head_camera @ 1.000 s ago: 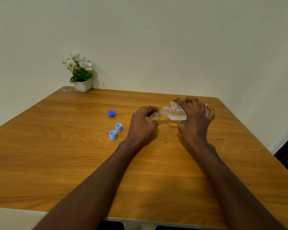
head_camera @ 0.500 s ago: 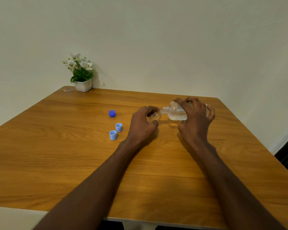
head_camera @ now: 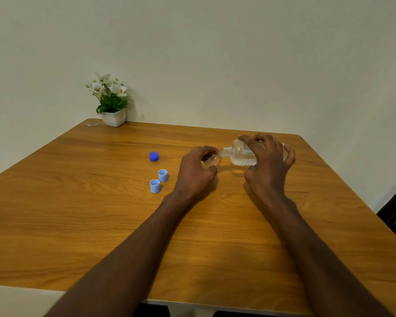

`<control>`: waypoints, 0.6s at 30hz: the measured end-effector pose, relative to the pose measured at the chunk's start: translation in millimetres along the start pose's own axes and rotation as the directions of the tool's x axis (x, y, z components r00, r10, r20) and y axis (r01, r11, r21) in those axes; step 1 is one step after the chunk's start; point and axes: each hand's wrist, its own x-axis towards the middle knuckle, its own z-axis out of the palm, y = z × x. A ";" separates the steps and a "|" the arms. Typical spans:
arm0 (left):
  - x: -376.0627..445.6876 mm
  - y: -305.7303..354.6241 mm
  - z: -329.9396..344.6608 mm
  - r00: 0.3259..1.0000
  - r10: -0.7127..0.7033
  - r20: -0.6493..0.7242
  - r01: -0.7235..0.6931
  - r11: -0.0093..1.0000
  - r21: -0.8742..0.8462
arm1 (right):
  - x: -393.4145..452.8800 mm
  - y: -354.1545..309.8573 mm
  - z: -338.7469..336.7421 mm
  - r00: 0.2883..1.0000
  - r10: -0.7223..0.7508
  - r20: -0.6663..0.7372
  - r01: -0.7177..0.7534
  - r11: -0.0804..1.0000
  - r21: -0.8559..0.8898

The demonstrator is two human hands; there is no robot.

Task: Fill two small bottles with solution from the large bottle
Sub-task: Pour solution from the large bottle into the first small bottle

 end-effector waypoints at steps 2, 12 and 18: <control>0.1 -0.4 0.2 1.000 -0.001 0.000 0.001 1.000 -0.002 | 0.3 0.1 0.1 1.000 -0.001 0.002 0.001 1.000 -0.004; 0.9 0.3 0.1 1.000 -0.001 -0.001 0.001 1.000 -0.004 | 0.8 0.0 2.5 1.000 0.008 -0.004 -0.008 1.000 -0.002; 0.1 1.1 1.1 1.000 0.001 -0.006 -0.001 1.000 -0.012 | -0.8 -3.1 -0.3 1.000 0.019 0.003 -0.019 1.000 0.021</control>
